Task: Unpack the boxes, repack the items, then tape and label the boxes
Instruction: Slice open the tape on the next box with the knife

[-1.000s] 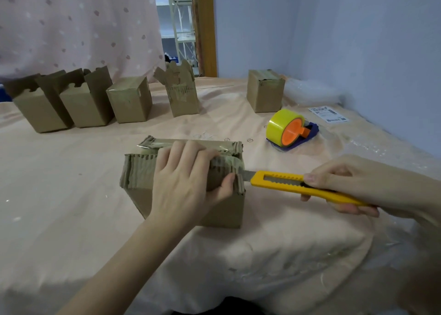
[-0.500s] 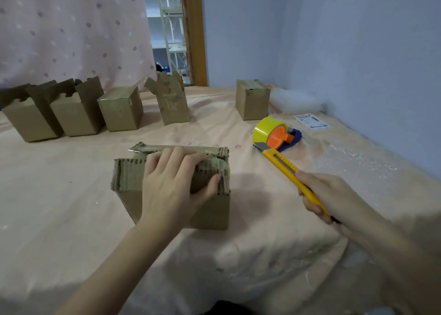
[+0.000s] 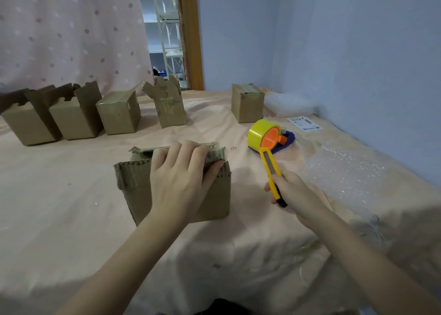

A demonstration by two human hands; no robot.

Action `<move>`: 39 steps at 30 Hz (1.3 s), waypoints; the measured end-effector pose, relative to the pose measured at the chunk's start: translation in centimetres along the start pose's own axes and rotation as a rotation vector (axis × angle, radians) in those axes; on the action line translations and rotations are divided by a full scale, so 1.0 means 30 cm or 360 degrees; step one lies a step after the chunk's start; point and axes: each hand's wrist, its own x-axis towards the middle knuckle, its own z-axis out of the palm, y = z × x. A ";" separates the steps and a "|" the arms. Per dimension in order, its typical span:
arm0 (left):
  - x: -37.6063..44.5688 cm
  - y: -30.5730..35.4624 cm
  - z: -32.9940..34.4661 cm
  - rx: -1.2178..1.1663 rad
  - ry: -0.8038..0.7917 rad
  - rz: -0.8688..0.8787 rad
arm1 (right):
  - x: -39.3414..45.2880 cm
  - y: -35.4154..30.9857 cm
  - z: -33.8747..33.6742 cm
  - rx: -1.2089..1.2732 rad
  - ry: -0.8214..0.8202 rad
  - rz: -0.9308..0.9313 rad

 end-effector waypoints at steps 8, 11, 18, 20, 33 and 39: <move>0.015 -0.010 -0.048 -0.0031 -0.0178 -0.0033 | 0.056 0.047 0.057 -0.1070 0.0232 -0.0327; 0.030 -0.050 -0.081 -0.0084 -0.0336 -0.0058 | 0.051 0.025 0.086 -0.1387 0.0348 -0.0515; 0.030 -0.200 -0.154 -0.0240 -0.0748 0.0037 | 0.097 0.072 0.112 -0.1774 0.0597 -0.0812; 0.030 -0.231 -0.176 -0.0253 -0.0754 0.0032 | 0.109 0.078 0.107 -0.1715 0.0649 -0.0849; 0.030 -0.270 -0.217 -0.0267 -0.0710 0.0217 | -0.121 -0.312 0.165 -0.0624 -0.0090 -0.1630; -0.037 -0.254 -0.260 0.0006 -0.0336 0.0539 | -0.123 -0.252 0.155 -0.0996 0.0198 -0.2415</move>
